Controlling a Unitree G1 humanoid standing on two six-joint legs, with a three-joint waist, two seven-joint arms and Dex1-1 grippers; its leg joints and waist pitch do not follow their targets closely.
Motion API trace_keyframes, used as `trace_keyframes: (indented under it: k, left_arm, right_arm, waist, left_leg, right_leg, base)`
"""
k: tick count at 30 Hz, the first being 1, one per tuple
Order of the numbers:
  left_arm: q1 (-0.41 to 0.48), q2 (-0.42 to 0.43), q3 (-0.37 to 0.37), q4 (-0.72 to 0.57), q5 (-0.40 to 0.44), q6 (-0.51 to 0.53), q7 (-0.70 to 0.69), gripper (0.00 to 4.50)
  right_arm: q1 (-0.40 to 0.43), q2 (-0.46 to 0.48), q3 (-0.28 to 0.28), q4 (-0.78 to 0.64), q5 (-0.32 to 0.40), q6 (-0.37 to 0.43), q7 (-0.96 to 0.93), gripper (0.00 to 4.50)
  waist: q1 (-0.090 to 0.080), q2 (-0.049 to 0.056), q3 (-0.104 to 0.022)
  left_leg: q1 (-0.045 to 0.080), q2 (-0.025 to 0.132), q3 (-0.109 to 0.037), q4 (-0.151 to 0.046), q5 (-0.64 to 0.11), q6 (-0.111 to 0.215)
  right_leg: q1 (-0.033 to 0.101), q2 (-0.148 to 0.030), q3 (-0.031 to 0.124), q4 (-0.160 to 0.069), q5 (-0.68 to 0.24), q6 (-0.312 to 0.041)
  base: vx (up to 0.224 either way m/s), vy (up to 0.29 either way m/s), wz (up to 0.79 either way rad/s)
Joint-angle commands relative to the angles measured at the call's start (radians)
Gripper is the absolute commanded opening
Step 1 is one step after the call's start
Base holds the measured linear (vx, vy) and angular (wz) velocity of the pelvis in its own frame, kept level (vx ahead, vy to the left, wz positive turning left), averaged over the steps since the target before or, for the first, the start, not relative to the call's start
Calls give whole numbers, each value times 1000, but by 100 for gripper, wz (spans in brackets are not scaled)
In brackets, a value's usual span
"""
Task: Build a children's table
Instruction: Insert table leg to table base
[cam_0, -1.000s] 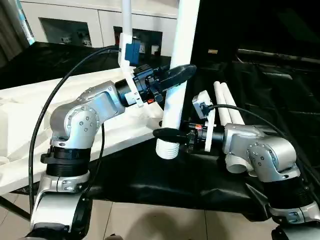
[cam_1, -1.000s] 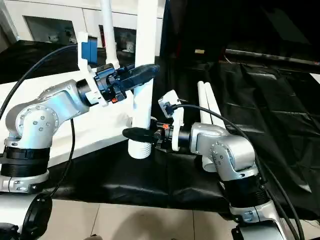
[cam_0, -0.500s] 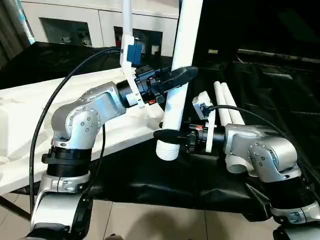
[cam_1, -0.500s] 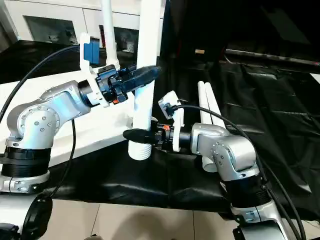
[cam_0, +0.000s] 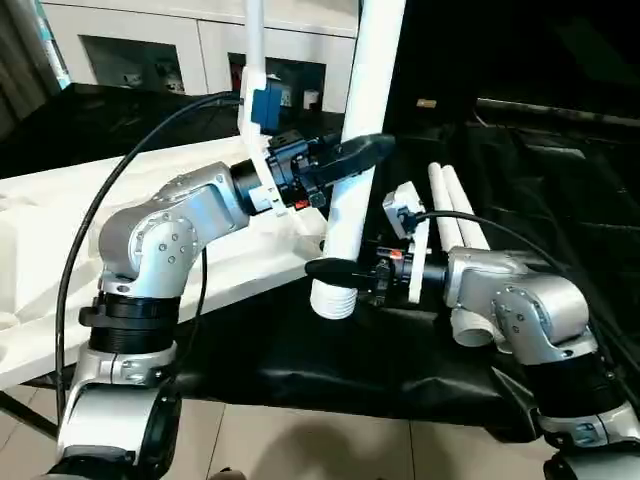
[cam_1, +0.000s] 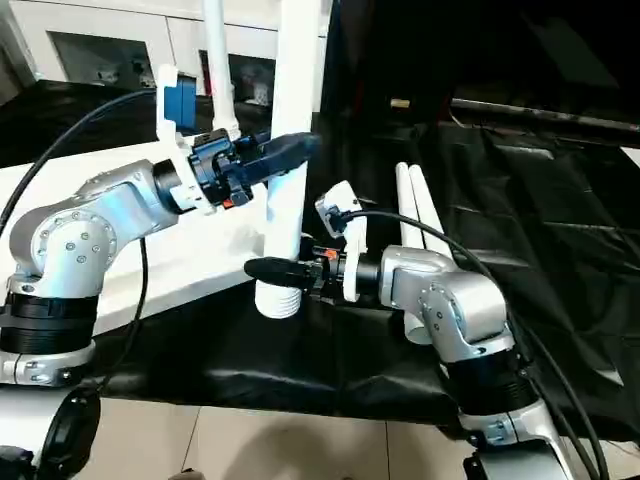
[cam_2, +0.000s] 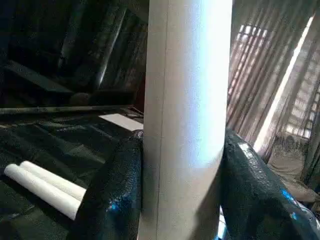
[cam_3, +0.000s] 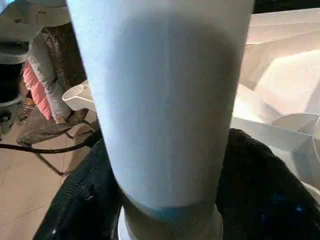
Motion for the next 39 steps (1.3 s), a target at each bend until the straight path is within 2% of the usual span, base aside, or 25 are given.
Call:
trace_keyframes:
  k: [1, 10, 20, 22, 31, 38, 39]
  left_arm:
    - [4, -1, -24, -32, -2, 5, -28, 179]
    - [4, 0, -31, -37, -5, 3, -33, 179]
    - [5, 0, -31, -31, 0, -3, -34, 179]
    - [4, -1, -31, -31, 0, -4, -34, 179]
    - [4, 1, -28, -32, -2, -4, -34, 179]
    - [4, -2, -29, -27, 9, -18, -29, 179]
    - [2, -6, -25, -22, 5, -12, -21, 214]
  right_arm:
    - [-18, -17, -16, 5, -15, -11, -13, 304]
    - [-7, -18, -16, -16, 22, 19, 22, 304]
    - [4, -23, -7, -27, 26, 24, 37, 304]
    - [4, -23, -7, -28, 27, 26, 38, 276]
    - [9, -29, -5, -31, 38, 35, 48, 205]
    - [9, -31, -5, -27, 35, 31, 48, 197]
    - [9, -29, -8, -25, 31, 22, 42, 196]
  waist:
    - [2, -3, -80]
    - [2, -4, -80]
    - [2, -4, -80]
    - [3, -4, -80]
    - [3, -4, -80]
    - [3, -4, -80]
    - [3, -4, -80]
  left_leg:
    - [-8, 17, 1, -60, 25, 9]
    - [-9, 16, 2, -60, 27, 14]
    - [-9, 17, 2, -59, 25, 12]
    - [-9, 16, 2, -59, 23, 11]
    - [-9, 17, 1, -59, 28, 14]
    - [-9, 17, 1, -60, 17, 10]
    - [-9, 17, 2, -59, 18, 10]
  right_leg:
    - [77, -63, 61, -56, -59, -158]
    - [79, -63, 62, -55, -54, -161]
    - [78, -63, 61, -56, -57, -160]
    - [79, -63, 62, -56, -64, -158]
    - [78, -63, 61, -55, -56, -159]
    - [78, -63, 61, -58, -80, -151]
    - [77, -63, 61, -58, -79, -151]
  base:
    - [0, 0, 0]
    - [0, 0, 0]
    - [0, 0, 0]
    - [0, 0, 0]
    - [0, 0, 0]
    - [0, 0, 0]
    - [0, 0, 0]
